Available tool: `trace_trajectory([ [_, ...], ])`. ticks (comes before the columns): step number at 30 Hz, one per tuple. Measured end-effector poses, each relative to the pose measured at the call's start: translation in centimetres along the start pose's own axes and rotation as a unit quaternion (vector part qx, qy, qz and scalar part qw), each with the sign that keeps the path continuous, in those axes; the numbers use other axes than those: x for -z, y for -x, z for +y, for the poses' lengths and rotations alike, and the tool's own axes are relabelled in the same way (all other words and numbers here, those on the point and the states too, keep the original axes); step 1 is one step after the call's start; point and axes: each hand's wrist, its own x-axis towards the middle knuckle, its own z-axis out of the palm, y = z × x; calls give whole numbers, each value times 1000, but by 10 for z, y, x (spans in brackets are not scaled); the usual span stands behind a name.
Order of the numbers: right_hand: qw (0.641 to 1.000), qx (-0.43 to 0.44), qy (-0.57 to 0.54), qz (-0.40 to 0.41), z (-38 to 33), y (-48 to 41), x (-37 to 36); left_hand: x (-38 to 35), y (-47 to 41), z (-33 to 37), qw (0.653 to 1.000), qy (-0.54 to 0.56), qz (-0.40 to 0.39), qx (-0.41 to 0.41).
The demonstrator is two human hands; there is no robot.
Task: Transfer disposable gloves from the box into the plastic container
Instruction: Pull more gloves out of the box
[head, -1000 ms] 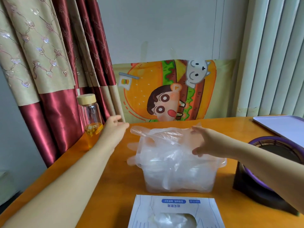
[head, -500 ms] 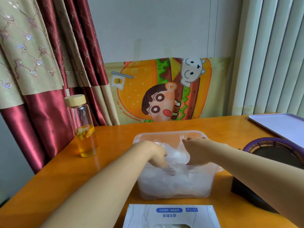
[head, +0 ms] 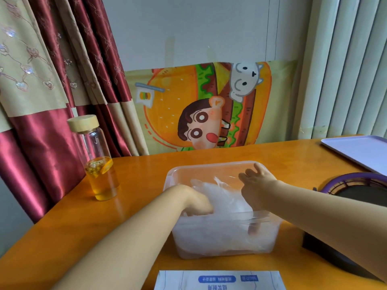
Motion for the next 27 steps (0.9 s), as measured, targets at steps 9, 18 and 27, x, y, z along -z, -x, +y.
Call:
trace_trajectory([
  [9, 982, 91, -106, 124, 13, 13, 26, -4, -2, 8, 998, -17, -22, 53],
  [18, 961, 101, -206, -158, -10, -19, -3, -6, -11, 5, 995, -47, -24, 80],
  [27, 966, 86, -224, -91, 3, 2, 16, 12, 32, -1, 998, -34, 47, -14],
])
